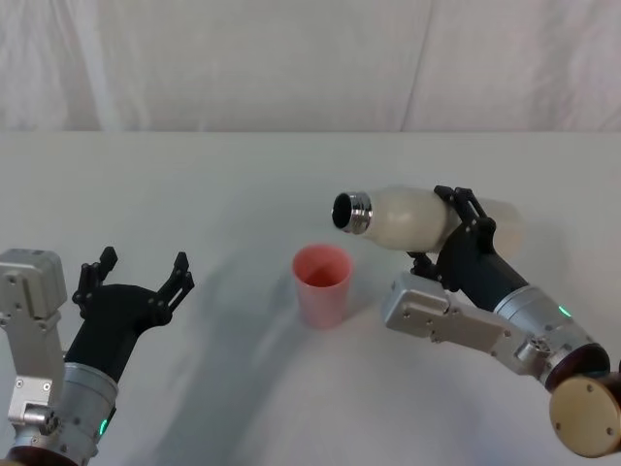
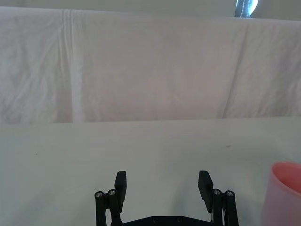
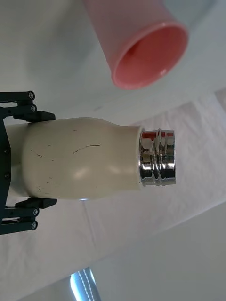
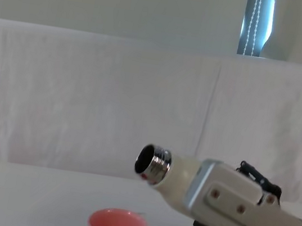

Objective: Grasp the thermos with one hand and pour water into the cup lid.

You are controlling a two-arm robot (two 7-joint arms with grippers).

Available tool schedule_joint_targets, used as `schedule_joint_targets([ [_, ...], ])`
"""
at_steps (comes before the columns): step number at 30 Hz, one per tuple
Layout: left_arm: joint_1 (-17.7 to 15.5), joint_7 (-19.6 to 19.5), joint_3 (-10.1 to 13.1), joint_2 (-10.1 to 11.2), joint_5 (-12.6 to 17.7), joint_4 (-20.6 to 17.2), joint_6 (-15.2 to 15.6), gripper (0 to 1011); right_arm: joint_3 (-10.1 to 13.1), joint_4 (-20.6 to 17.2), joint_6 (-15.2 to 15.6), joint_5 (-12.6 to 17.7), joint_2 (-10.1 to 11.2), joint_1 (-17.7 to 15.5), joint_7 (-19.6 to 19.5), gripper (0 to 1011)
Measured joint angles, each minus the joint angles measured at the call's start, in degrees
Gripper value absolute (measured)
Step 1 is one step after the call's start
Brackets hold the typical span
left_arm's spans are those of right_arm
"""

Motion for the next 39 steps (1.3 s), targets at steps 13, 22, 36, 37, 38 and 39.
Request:
schedule_joint_targets([
  [13,0.0,0.0,0.0,0.0,0.0,0.0,0.0,1001,-1.78,1.96,-0.26,-3.21,0.72,0.95,-0.96,959],
  [22,0.0,0.0,0.0,0.0,0.0,0.0,0.0,1001,-2.97,2.45,-0.08,-5.44,1.3,1.61,-1.42,959],
  [36,0.0,0.0,0.0,0.0,0.0,0.0,0.0,1001,-4.1,2.52,0.12,-8.23,2.24,2.4,-2.68,959],
  [37,0.0,0.0,0.0,0.0,0.0,0.0,0.0,1001,-4.17,2.52,0.14,-8.4,2.29,2.47,-2.73,959],
  [38,0.0,0.0,0.0,0.0,0.0,0.0,0.0,1001,-4.32,2.55,0.18,-8.73,2.37,2.61,-2.83,959],
  [39,0.0,0.0,0.0,0.0,0.0,0.0,0.0,1001,-4.4,2.55,0.2,-8.88,2.41,2.66,-2.86,959],
])
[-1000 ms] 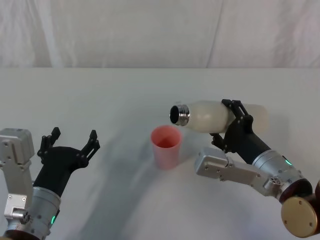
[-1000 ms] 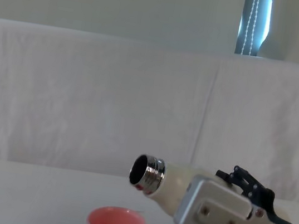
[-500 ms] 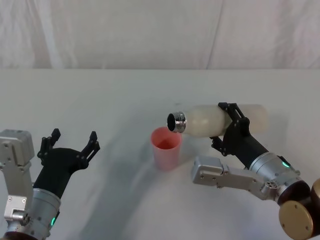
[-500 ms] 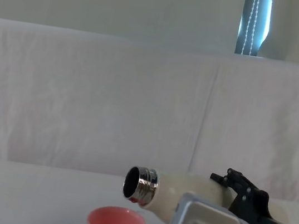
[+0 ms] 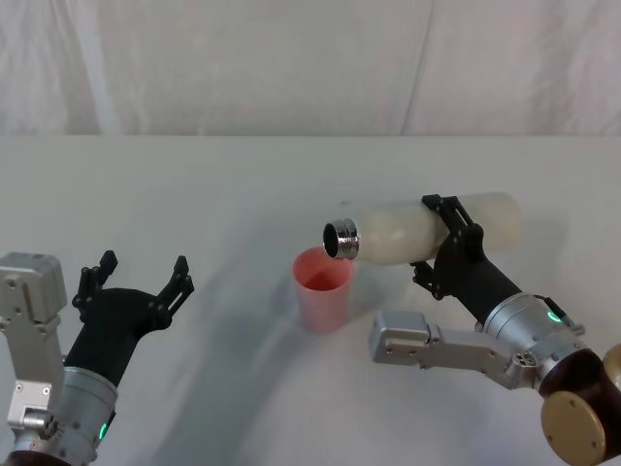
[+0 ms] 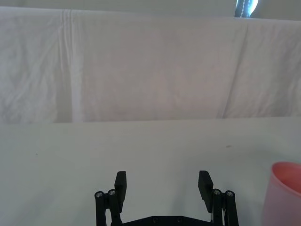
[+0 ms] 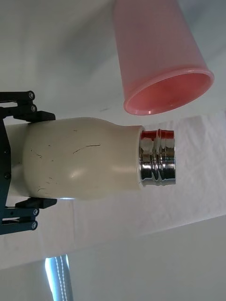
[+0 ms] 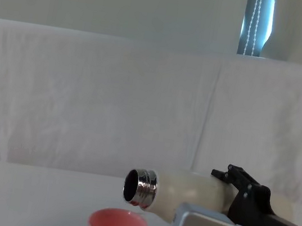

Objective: Grasp the thermos with one hand and pour water into the cup lid.

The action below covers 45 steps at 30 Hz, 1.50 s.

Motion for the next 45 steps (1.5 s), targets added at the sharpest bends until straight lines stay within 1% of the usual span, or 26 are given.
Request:
schedule_joint_targets([
  [15,0.0,0.0,0.0,0.0,0.0,0.0,0.0,1001,-1.08,0.3,0.85,-2.32,0.6,1.0,-0.16,959],
  [45,0.0,0.0,0.0,0.0,0.0,0.0,0.0,1001,-2.09,0.77,1.05,-4.56,1.63,2.53,-0.95,959],
])
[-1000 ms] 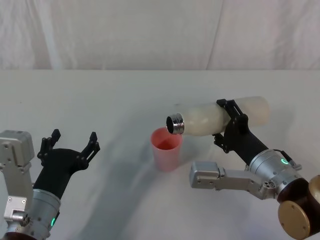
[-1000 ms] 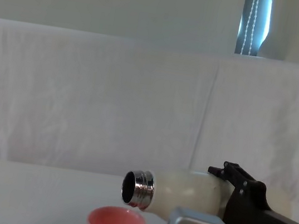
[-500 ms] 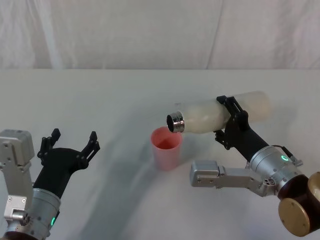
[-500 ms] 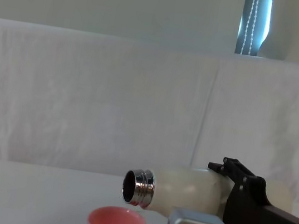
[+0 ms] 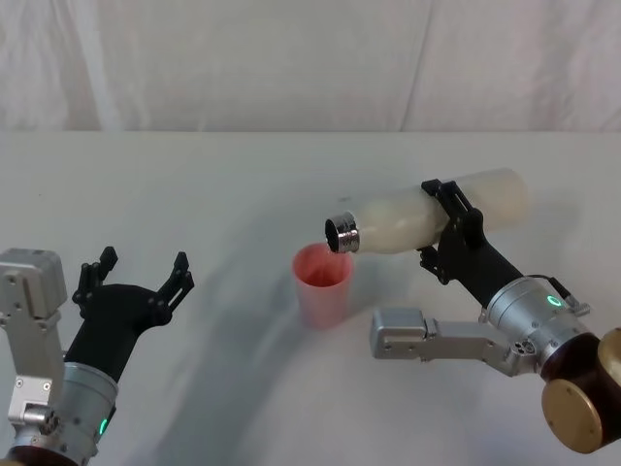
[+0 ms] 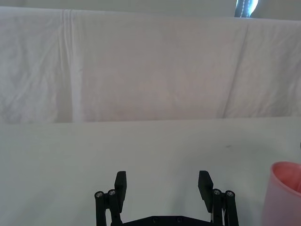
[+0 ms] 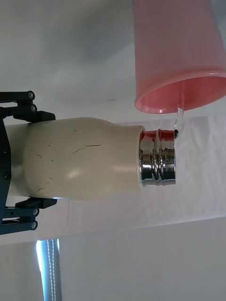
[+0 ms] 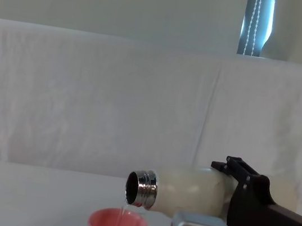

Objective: Grasp the thermos with one hand and pour water into the cup lid.

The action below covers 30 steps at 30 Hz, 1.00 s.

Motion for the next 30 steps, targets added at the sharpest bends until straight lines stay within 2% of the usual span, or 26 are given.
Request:
schedule_joint_targets([
  [30,0.0,0.0,0.0,0.0,0.0,0.0,0.0,1001,-0.05,0.17,0.0,-0.62,0.53,0.76,-0.52,959],
])
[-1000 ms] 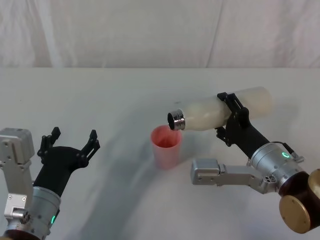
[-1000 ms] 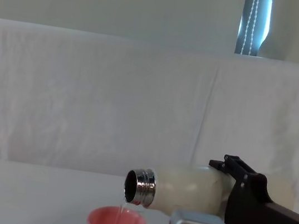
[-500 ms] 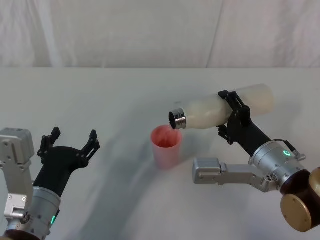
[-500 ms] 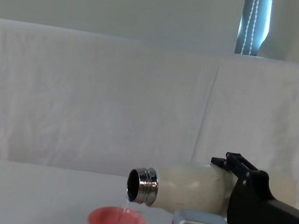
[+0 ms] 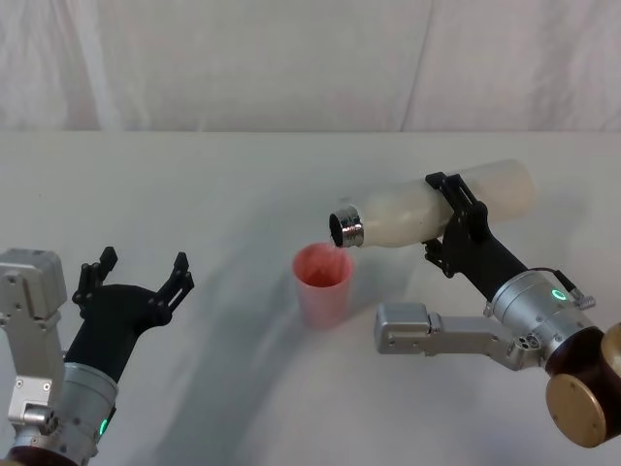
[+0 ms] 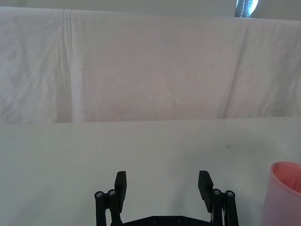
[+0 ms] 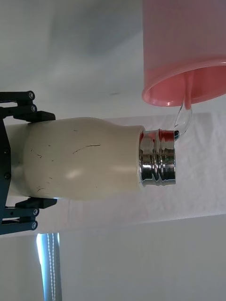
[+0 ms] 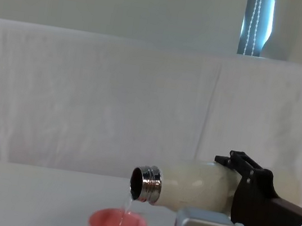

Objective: Grasp the thermos with one hand and pour water into the cup lid.

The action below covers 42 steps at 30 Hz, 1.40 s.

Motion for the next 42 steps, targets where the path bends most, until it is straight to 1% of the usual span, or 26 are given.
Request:
schedule_joint_targets([
  [42,0.0,0.0,0.0,0.0,0.0,0.0,0.0,1001,-0.68,-0.57,-0.1,-0.82,0.61,0.37,0.18,959],
])
